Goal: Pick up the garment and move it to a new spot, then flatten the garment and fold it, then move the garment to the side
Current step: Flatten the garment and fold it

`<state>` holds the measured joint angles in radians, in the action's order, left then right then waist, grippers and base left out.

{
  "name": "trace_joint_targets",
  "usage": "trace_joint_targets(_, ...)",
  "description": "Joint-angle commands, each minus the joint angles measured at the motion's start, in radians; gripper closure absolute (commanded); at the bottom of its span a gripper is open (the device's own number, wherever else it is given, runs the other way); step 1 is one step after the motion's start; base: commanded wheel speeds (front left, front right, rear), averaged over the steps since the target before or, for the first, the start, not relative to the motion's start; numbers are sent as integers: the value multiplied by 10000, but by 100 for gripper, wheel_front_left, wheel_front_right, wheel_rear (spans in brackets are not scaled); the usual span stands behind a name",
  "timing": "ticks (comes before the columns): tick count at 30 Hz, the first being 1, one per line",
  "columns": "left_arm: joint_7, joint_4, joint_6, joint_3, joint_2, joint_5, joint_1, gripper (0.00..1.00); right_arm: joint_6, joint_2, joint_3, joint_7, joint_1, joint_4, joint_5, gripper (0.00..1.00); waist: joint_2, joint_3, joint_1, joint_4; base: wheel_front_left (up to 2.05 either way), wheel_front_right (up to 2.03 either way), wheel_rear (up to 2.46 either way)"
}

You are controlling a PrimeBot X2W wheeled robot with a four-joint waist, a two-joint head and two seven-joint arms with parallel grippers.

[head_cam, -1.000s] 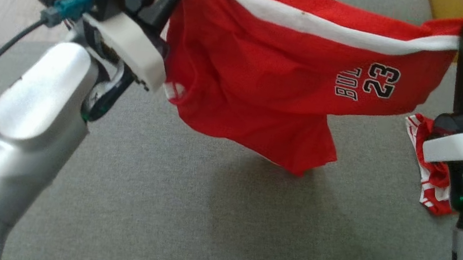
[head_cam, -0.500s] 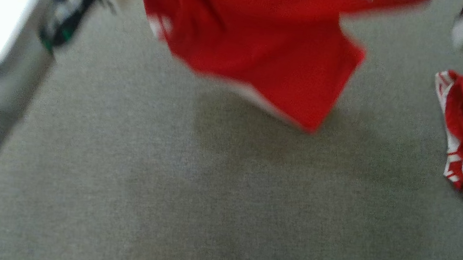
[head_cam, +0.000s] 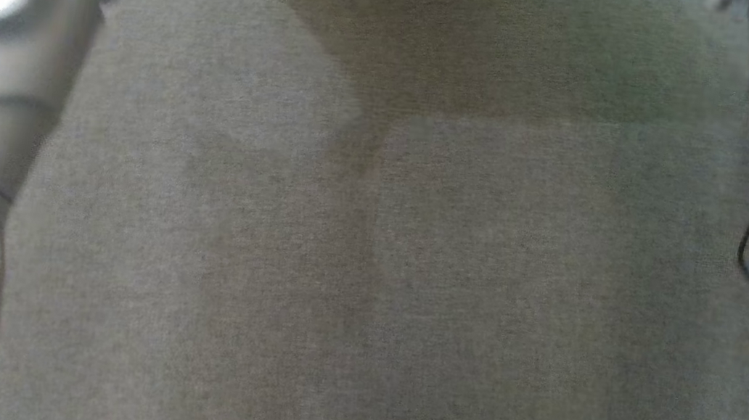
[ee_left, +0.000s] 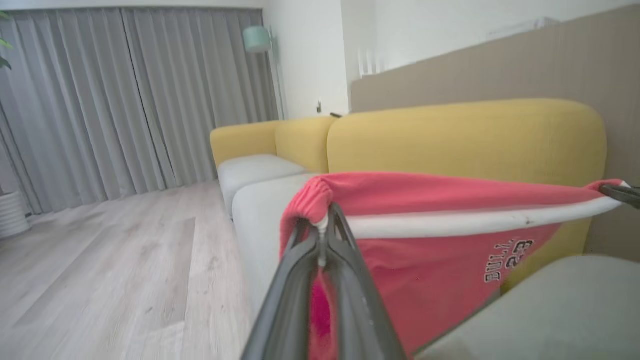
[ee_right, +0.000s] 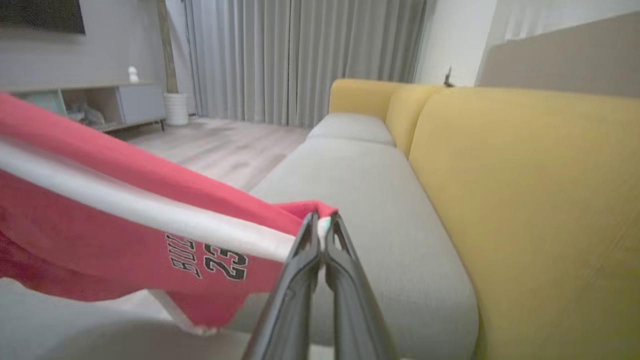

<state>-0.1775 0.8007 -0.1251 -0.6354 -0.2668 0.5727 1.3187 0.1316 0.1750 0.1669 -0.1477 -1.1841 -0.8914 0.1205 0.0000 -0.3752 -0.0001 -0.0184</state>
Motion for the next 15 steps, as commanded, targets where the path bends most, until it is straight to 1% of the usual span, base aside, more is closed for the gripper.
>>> trace_joint_targets(1, -149, -82, -31, 28, -373, 50, 12, 100, -9, 27, 198, -81, 179, -25, -16, 100, 0, -16, 1, 98, 0, 0, 0)
trace_joint_targets(3, -232, -95, -46, -660, -213, 180, -573, 100, -9, 165, 565, -53, 529, -568, 78, 100, 0, 32, 1, 177, 0, 0, 0)
trace_joint_targets(5, -258, -350, -50, -1526, -262, 384, -1155, 100, -9, 320, 999, 39, 873, -989, 262, 100, 0, 81, 1, 242, 0, 0, 0)
trace_joint_targets(8, -307, -813, -52, -2681, -596, 814, -1953, 100, -9, 577, 1758, 354, 1435, -1418, 781, 100, 0, 312, 1, 328, 0, 0, 0)
trace_joint_targets(10, -312, -1130, -53, -3266, -858, 1236, -2476, 100, -9, 821, 2341, 652, 1831, -1536, 1208, 100, 0, 537, 1, 353, 0, 0, 0)
trace_joint_targets(13, -282, -1599, -53, -4093, -1301, 1634, -3099, 100, -9, 1249, 3189, 1136, 2423, -1453, 1956, 100, 0, 923, 1, 347, 0, 0, 0)
trace_joint_targets(15, -264, -1853, -54, -4455, -1556, 1895, -3439, 100, -9, 1549, 3791, 1499, 2830, -1223, 2529, 100, 0, 1197, 1, 317, 0, 0, 0)
